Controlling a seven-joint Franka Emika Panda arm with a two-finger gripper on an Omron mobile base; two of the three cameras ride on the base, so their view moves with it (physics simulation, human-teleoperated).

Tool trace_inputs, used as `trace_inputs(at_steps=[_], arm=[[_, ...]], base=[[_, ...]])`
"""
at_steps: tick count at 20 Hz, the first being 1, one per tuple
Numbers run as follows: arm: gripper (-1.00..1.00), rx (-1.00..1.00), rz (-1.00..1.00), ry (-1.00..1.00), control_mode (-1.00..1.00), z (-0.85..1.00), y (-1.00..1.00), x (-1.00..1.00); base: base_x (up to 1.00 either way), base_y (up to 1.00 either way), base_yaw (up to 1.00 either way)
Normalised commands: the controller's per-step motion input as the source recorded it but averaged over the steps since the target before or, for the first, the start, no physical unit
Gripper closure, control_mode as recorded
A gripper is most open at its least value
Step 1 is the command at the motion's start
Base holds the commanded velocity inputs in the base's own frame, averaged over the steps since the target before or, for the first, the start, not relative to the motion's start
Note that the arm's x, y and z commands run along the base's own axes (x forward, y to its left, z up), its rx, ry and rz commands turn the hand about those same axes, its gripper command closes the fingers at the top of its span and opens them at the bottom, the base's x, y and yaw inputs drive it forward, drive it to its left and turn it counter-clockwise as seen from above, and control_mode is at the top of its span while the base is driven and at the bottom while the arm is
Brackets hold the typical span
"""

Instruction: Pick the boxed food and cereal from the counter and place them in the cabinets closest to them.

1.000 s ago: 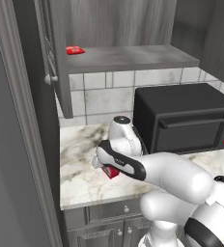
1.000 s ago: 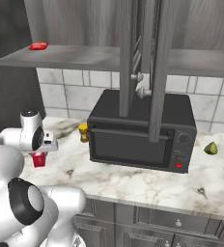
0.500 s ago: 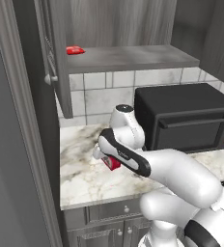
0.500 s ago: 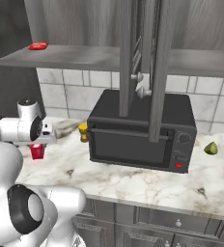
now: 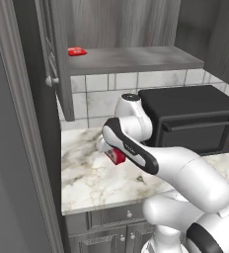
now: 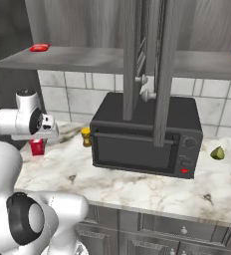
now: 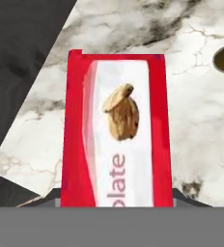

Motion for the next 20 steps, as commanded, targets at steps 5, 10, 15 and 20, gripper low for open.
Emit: trace_inputs(at_steps=[5,10,15,20], arm=[[1.00,0.00,-0.02,0.00,-1.00,0.42,-0.11,-0.01],[1.00,0.00,-0.04,0.00,-1.00,0.42,-0.13,-0.02],[1.00,0.00,-0.04,0.00,-1.00,0.45,-0.15,-0.03],[1.00,0.00,-0.03,0.00,-1.00,0.49,-0.13,-0.01]], base=[[0.00,0.00,0.00],[0.00,0.00,0.00],[0.00,0.00,0.00],[0.00,0.00,0.00]])
